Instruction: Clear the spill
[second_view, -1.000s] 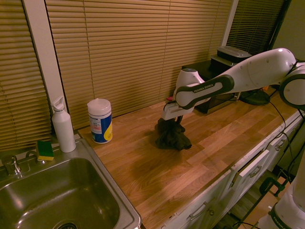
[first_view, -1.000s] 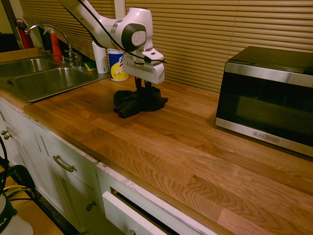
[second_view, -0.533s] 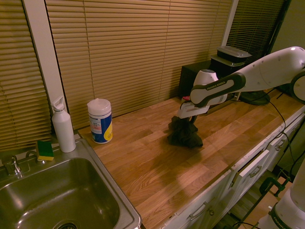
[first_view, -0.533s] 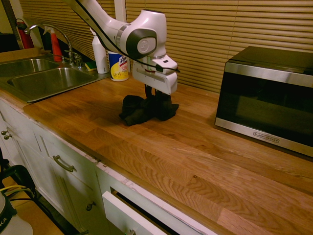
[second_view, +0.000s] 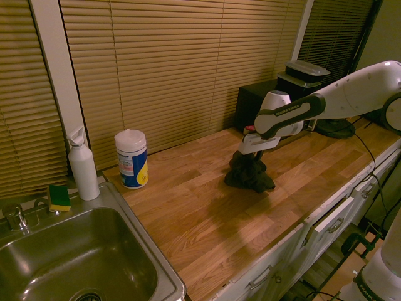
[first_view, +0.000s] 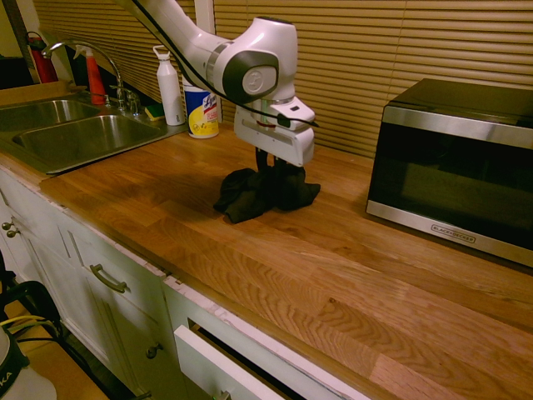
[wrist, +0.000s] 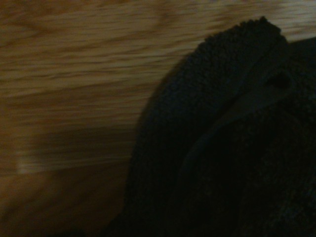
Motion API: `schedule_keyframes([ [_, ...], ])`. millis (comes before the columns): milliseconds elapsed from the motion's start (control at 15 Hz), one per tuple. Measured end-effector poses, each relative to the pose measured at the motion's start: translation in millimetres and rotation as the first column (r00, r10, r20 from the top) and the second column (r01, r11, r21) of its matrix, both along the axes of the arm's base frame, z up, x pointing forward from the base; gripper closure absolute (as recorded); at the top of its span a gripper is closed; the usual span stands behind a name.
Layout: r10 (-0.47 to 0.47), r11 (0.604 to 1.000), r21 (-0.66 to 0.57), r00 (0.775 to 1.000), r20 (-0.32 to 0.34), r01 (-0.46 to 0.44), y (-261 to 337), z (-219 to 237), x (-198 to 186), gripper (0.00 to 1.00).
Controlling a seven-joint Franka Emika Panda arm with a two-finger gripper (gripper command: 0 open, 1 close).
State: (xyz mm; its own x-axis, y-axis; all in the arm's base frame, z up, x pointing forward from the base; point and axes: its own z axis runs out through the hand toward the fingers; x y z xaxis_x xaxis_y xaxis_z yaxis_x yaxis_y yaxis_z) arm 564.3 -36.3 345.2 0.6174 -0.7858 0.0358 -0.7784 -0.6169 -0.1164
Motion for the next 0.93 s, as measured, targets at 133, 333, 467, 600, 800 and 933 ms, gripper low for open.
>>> schedule_keyframes([
  [133, 0.031, 1.0, -0.001, 1.0, -0.007, -0.031, 60, 0, -5, 1.0],
  [333, 0.079, 0.997, -0.009, 0.997, -0.01, -0.08, 143, 0, -14, 1.0],
  [467, 0.11, 0.994, -0.015, 0.994, -0.01, -0.11, 190, -1, -22, 1.0],
  [600, 0.139, 0.99, -0.023, 0.99, -0.016, -0.139, 231, -1, -24, 1.0],
  [800, 0.176, 0.984, -0.039, 0.984, -0.024, -0.177, 282, -2, -22, 1.0],
  [933, 0.188, 0.981, -0.045, 0.982, -0.034, -0.189, 303, -2, -19, 1.0],
])
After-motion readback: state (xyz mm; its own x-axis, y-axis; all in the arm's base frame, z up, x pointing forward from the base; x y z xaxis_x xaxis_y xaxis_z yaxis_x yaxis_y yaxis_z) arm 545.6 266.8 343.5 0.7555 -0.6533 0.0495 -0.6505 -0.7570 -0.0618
